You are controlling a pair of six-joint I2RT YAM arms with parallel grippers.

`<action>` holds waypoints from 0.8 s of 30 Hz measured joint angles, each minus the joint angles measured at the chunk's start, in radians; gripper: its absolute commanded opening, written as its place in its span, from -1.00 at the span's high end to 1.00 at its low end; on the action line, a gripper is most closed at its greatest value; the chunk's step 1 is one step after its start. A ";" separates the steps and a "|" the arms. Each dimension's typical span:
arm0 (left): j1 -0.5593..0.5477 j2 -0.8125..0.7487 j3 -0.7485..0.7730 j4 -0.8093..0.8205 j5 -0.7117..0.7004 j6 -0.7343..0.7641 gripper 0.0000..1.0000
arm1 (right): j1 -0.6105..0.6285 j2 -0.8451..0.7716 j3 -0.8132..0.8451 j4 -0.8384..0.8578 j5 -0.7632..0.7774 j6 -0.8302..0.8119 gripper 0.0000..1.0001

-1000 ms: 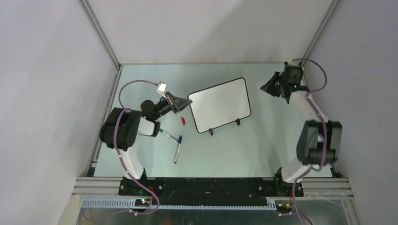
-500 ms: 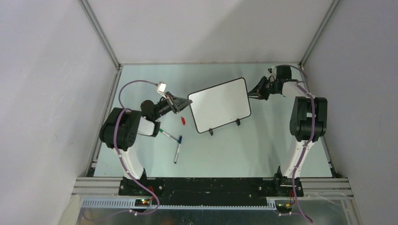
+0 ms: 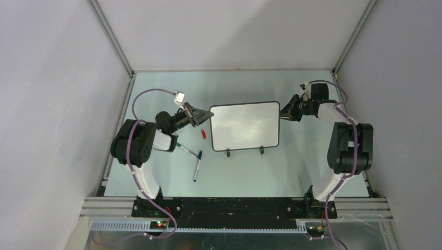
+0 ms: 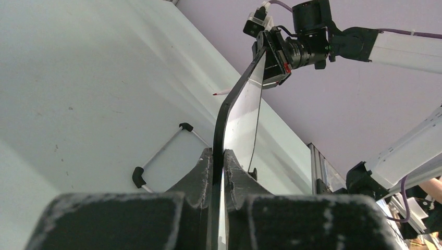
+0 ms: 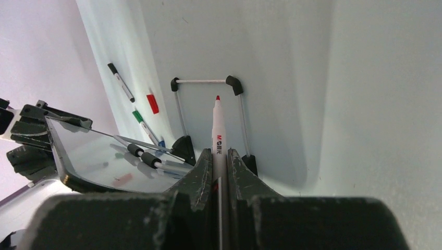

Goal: Write a sentence on the whiteboard
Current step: Adjust the whiteboard at the center of the board.

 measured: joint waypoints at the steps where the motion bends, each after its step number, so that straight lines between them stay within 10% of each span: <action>1: 0.000 0.000 0.000 0.002 0.005 -0.004 1.00 | -0.001 -0.013 -0.011 0.000 0.006 0.000 1.00; 17: -0.011 -0.006 -0.017 0.017 0.023 -0.006 0.96 | -0.022 -0.467 -0.111 0.010 0.431 0.081 1.00; 24: -0.011 -0.017 -0.035 0.018 0.016 -0.005 0.98 | 0.286 -0.623 -0.111 0.063 0.626 0.046 1.00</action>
